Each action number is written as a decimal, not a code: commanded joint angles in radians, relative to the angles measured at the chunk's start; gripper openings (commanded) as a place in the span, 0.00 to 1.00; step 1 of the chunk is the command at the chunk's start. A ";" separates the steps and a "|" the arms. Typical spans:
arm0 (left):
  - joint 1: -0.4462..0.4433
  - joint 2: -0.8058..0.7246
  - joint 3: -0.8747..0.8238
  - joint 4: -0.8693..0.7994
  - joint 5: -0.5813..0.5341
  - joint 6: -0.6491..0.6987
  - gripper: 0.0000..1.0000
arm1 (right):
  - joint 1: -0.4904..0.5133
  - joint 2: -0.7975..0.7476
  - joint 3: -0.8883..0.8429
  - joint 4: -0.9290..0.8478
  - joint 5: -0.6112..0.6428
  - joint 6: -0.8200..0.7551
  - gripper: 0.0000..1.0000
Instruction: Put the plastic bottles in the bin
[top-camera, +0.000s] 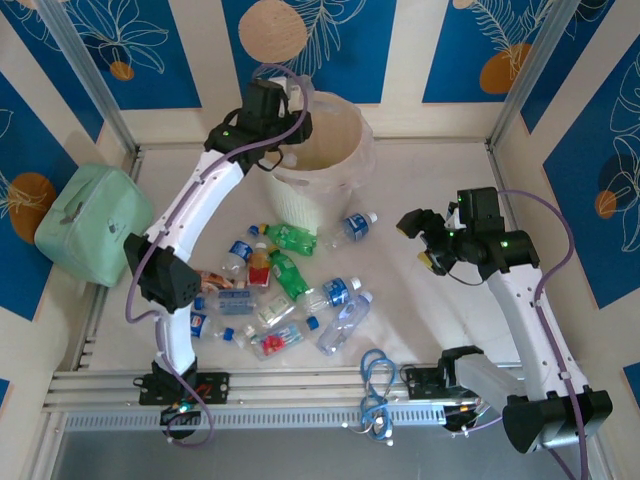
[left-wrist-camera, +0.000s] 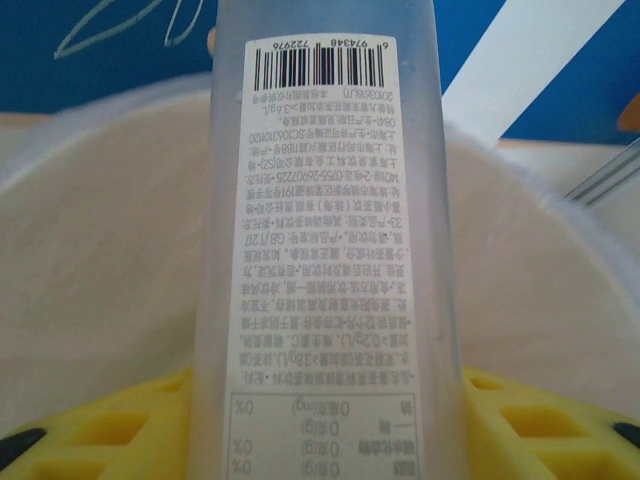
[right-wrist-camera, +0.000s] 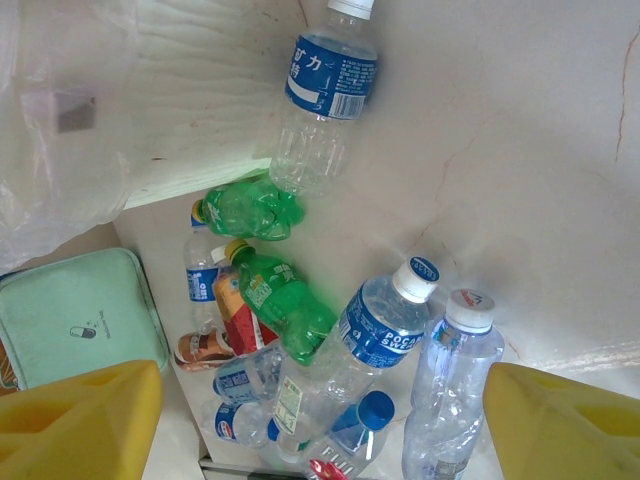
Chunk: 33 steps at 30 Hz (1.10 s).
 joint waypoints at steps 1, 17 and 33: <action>0.004 -0.024 -0.023 0.026 -0.033 0.028 0.55 | -0.007 -0.009 -0.003 -0.024 -0.031 -0.007 0.84; 0.000 -0.087 -0.048 0.065 -0.003 0.000 0.82 | -0.002 -0.013 -0.019 -0.021 -0.034 0.002 0.84; -0.078 -0.585 -0.548 0.242 0.134 -0.082 0.81 | 0.062 0.209 -0.008 0.166 -0.004 0.124 0.73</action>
